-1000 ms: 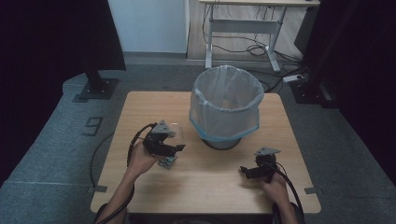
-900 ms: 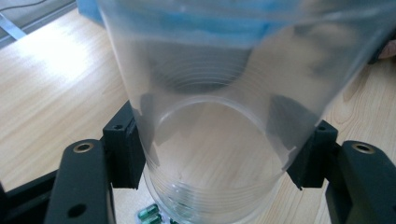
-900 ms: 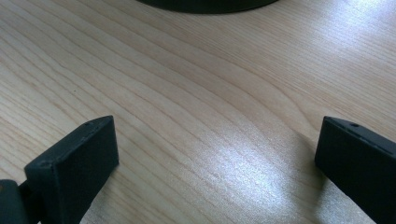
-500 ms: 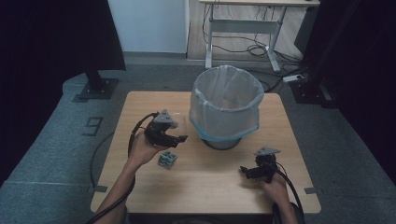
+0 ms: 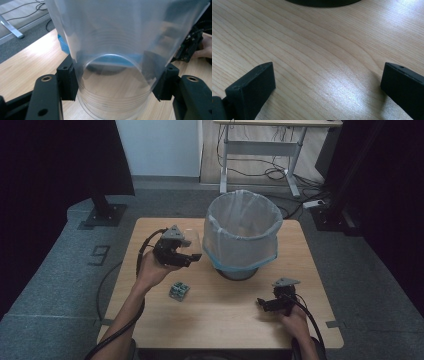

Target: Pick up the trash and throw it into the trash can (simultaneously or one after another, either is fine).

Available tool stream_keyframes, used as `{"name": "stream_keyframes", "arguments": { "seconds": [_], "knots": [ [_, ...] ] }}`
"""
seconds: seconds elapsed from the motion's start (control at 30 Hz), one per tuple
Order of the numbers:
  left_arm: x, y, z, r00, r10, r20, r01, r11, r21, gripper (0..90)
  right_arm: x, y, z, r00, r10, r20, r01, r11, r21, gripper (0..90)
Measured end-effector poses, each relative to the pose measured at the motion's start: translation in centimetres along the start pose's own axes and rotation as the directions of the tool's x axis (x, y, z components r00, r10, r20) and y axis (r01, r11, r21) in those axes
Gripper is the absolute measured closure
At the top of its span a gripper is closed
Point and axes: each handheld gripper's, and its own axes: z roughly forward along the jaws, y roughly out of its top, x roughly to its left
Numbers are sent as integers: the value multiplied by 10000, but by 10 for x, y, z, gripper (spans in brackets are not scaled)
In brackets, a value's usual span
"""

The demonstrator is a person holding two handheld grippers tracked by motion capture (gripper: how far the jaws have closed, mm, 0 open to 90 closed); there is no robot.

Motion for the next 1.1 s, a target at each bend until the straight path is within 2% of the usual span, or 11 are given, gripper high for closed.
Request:
{"name": "stream_keyframes", "arguments": {
  "seconds": [0.6, 1.1],
  "knots": [
    [9, 30, -13, 10000, -44, -67, 40, 9988, -490, 367, 0, 0, 0, 10000, 2, -1, -2, 10000, -1, 0],
    [12, 68, -21, 9997, 178, -174, -188, 9978, -631, 370, 0, 0, 0, 10000, 24, -4, -24, 10000, -6, 0]
  ]
}}
